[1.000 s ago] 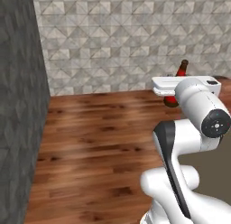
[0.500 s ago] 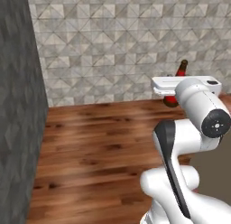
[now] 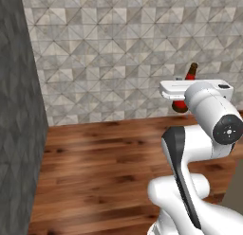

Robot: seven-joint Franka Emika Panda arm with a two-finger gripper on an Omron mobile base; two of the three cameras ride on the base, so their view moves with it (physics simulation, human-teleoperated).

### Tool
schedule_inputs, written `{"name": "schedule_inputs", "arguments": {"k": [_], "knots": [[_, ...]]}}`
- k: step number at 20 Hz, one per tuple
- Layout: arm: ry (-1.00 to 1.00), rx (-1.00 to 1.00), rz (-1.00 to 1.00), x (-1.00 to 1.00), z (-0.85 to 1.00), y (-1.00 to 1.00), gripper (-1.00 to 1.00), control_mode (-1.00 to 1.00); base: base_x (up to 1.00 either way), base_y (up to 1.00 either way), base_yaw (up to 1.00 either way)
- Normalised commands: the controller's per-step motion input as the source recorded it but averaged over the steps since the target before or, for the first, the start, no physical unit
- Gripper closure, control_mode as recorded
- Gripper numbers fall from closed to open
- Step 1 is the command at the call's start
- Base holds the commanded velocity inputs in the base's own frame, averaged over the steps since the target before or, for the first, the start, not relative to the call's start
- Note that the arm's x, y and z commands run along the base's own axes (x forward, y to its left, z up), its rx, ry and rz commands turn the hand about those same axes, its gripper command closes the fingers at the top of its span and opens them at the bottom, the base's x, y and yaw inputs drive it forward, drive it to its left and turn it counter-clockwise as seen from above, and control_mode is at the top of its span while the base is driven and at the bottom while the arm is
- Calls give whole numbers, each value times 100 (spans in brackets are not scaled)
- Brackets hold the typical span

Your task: Open the cabinet directly in front. Then move the beer and the mug to the dining counter with the jar on it.

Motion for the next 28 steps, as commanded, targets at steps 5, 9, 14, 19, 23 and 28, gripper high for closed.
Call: {"name": "schedule_inputs", "arguments": {"k": [5, 9, 14, 19, 23, 28], "knots": [[0, 0, 0, 0, 0, 0, 100, 100, 100, 0, 0], [0, 0, 0, 0, 0, 0, 100, 100, 100, 0, 0], [0, 0, 0, 0, 0, 0, 100, 100, 100, 0, -11], [0, 0, 0, 0, 0, 0, 100, 100, 100, 10, -35], [0, 0, 0, 0, 0, 0, 100, 100, 96, 14, -64], [0, 0, 0, 0, 0, 0, 100, 100, 58, 0, -86]]}}
